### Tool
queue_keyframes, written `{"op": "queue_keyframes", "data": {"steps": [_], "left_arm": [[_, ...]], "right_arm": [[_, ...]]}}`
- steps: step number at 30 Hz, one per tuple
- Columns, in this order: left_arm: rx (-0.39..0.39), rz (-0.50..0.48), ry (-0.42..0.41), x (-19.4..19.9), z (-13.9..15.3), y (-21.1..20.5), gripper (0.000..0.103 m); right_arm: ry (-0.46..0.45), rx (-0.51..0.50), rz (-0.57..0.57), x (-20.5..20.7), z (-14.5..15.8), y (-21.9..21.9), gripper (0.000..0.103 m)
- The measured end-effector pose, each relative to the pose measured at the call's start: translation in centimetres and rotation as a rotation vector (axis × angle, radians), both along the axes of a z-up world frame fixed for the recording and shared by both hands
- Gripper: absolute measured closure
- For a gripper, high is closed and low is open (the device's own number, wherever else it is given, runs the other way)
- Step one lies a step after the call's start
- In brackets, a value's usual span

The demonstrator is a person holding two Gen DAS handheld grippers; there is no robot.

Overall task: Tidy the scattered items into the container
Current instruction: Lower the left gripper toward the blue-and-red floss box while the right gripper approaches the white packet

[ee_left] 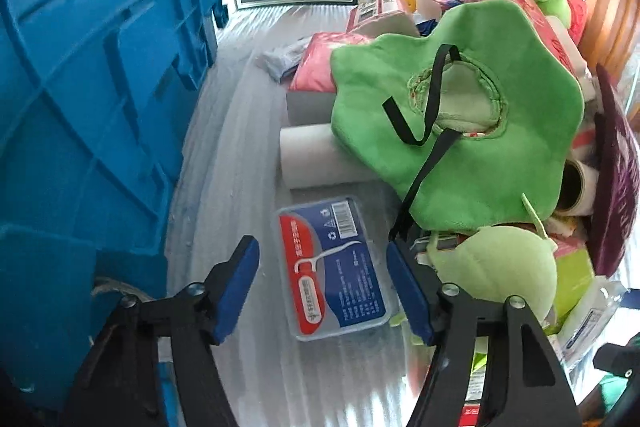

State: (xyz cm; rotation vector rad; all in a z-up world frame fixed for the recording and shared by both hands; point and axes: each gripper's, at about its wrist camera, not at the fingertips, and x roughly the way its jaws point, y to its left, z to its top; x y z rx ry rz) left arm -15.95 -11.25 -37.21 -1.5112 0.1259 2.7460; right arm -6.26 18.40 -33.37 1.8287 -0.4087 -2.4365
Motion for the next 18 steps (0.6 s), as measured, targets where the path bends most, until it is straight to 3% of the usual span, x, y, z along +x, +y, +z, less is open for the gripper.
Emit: {"op": "queue_keyframes", "data": {"steps": [2, 5, 8, 11, 15, 16, 17, 18], "left_arm": [[-0.086, -0.011, -0.031, -0.3, -0.9, 0.4, 0.035], [-0.080, 0.002, -0.023, -0.6, -1.3, 0.1, 0.036], [-0.030, 0.002, -0.037, -1.3, -1.7, -0.2, 0.031], [0.049, 0.019, -0.122, -2.4, -3.0, -1.0, 0.030], [0.080, 0.027, -0.146, -2.8, -3.8, -1.4, 0.030], [0.095, 0.022, -0.144, -2.9, -3.7, -1.3, 0.033], [0.109, 0.013, -0.144, -3.0, -3.6, -1.2, 0.042], [0.111, 0.001, -0.142, -3.1, -3.5, -0.9, 0.042]], "right_arm": [[-0.002, -0.002, -0.018, -0.1, -0.4, -0.2, 0.001], [-0.001, -0.005, -0.053, -0.1, -0.7, -0.2, 0.001], [-0.008, -0.013, -0.078, 0.0, -1.1, -0.1, 0.001], [-0.015, -0.018, -0.096, 0.2, -1.5, 0.0, 0.001], [-0.022, -0.020, -0.118, 0.6, -1.9, -0.1, 0.001], [-0.024, -0.022, -0.123, 0.5, -2.0, -0.1, 0.002], [-0.025, -0.024, -0.127, 0.6, -2.1, -0.2, 0.002], [-0.027, -0.027, -0.132, 0.6, -2.3, -0.2, 0.002]]}}
